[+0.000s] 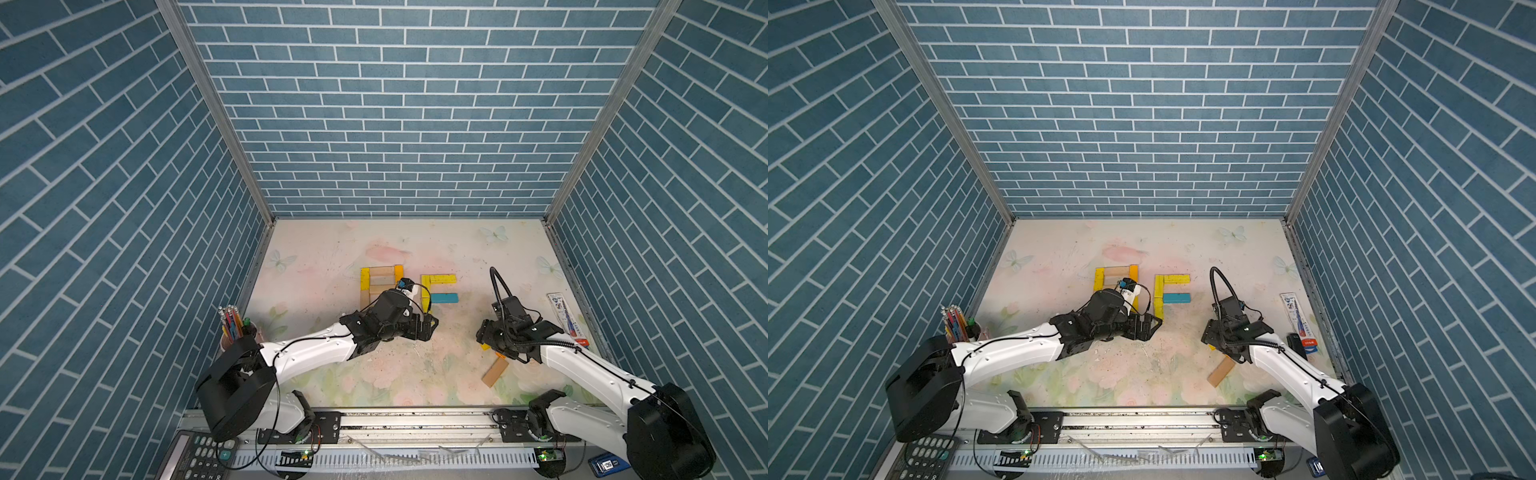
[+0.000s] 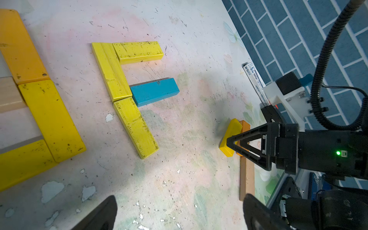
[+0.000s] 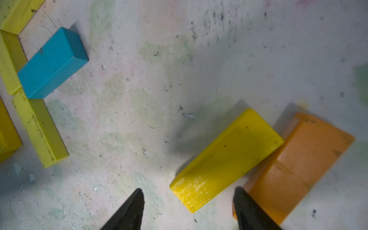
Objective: Assemble the number 8 with building blocks
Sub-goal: Adjust the building block at the center of the board.
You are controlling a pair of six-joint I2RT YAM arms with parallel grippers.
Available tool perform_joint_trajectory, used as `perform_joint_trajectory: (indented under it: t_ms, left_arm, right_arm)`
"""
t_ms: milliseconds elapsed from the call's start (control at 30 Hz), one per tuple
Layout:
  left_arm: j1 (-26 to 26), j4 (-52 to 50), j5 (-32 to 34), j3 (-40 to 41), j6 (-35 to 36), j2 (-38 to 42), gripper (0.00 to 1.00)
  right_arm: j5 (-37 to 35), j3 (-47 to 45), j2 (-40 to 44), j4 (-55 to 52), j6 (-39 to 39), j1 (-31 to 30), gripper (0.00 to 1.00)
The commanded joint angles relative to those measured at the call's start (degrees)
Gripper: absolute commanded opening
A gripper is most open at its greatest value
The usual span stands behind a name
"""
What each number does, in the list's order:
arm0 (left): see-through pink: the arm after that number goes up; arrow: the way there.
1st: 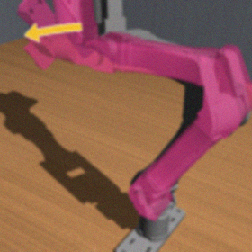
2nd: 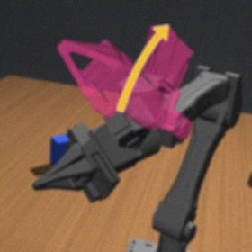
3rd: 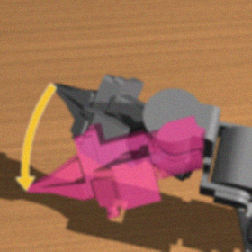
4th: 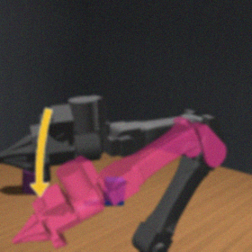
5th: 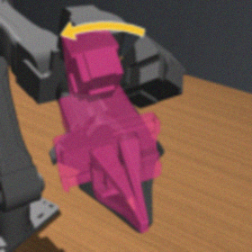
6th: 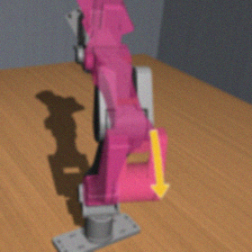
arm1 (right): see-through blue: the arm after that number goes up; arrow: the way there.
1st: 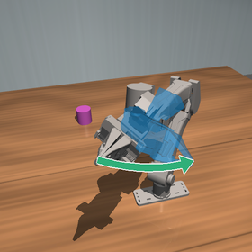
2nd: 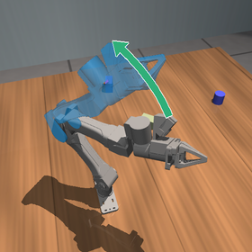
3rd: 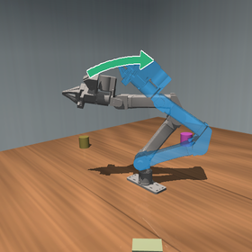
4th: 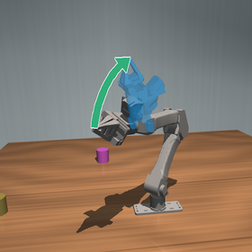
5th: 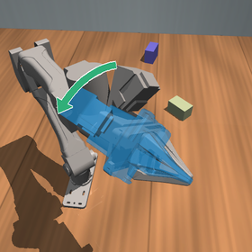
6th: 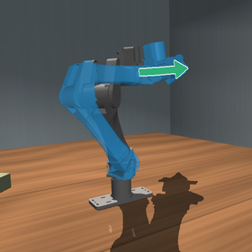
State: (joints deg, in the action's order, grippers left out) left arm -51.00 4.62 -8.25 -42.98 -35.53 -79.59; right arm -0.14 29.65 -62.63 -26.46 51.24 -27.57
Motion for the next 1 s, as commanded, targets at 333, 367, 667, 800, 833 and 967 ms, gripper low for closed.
perform_joint_trajectory:
  t_ms: [333, 367, 667, 800, 833, 967]
  left_arm:
    - [1.4, -0.5, -0.6, 1.5, -0.8, 1.3, 1.00]
    - [1.4, -0.6, -0.6, 1.5, -0.8, 1.2, 0.99]
    - [1.6, -1.3, -0.6, 1.7, -1.4, 1.1, 0.99]
    - [1.7, -1.4, -0.3, 1.8, -1.4, 1.6, 0.99]
    - [1.7, -1.3, -0.1, 2.0, -1.3, 1.8, 0.99]
    - [1.7, -0.8, 0.1, 2.3, -1.5, 1.7, 0.99]
  right_arm:
    - [-0.8, 4.8, -8.7, 2.9, -3.6, 1.8, 0.57]
    - [-1.3, 5.9, -9.8, 2.5, -5.4, 1.9, 0.52]
    - [-2.8, 13.2, -18.4, 1.5, -17.6, 2.0, 0.36]
    - [-2.4, 12.8, -16.6, 0.7, -15.3, 2.0, 0.38]
    - [-2.6, 11.8, -15.3, 1.1, -14.8, 2.0, 0.41]
    - [-5.1, 9.9, -12.9, -0.9, -12.7, 2.1, 0.45]
